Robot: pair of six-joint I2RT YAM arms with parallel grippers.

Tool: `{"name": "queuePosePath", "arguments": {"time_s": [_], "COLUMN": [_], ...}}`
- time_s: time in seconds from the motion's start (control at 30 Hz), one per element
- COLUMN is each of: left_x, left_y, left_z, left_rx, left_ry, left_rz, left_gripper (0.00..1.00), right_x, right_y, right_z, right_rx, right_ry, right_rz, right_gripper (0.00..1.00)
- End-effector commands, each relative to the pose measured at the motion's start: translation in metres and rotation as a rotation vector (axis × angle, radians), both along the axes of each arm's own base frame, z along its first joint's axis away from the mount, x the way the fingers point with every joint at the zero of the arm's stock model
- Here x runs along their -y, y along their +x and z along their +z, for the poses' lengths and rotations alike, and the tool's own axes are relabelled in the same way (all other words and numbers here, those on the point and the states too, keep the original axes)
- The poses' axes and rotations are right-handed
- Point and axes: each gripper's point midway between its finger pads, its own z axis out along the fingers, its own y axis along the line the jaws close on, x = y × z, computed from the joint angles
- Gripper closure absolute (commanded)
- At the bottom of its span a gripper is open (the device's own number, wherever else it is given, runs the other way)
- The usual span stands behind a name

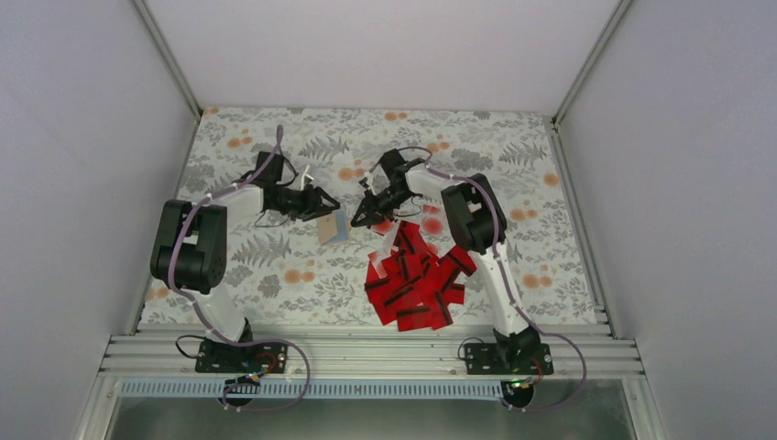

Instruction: Put the credit cards into the card holder

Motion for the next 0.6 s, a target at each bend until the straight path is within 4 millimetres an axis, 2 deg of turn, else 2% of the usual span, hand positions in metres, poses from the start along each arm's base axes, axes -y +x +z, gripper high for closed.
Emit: {"name": "queuePosePath", "arguments": {"time_s": [0.0, 0.1, 0.2, 0.3, 0.43, 0.57], "left_x": [0.001, -0.02, -0.037, -0.051, -0.055, -0.047], "left_y": [0.011, 0.016, 0.018, 0.015, 0.007, -0.002], "left_z": [0.0, 0.0, 0.016, 0.033, 0.059, 0.074], "left_rx": [-0.002, -0.004, 0.046, 0.097, 0.164, 0.217], "left_ry": [0.088, 0.254, 0.37, 0.473, 0.54, 0.544], "left_rz": [0.02, 0.077, 0.11, 0.139, 0.156, 0.149], "left_gripper": [0.57, 0.57, 0.56, 0.53, 0.52, 0.52], "right_x": [0.016, 0.017, 0.02, 0.024, 0.029, 0.033], "right_y": [-0.012, -0.01, -0.007, -0.006, -0.003, 0.001], "right_z": [-0.072, -0.064, -0.052, -0.04, -0.024, -0.006], "right_rx": [-0.031, -0.013, 0.02, 0.047, 0.085, 0.13], "right_ry": [-0.227, -0.233, -0.249, -0.263, -0.279, -0.299], "right_rz": [-0.02, -0.021, -0.018, -0.017, -0.014, -0.022], "right_gripper": [0.96, 0.96, 0.92, 0.82, 0.64, 0.6]}}
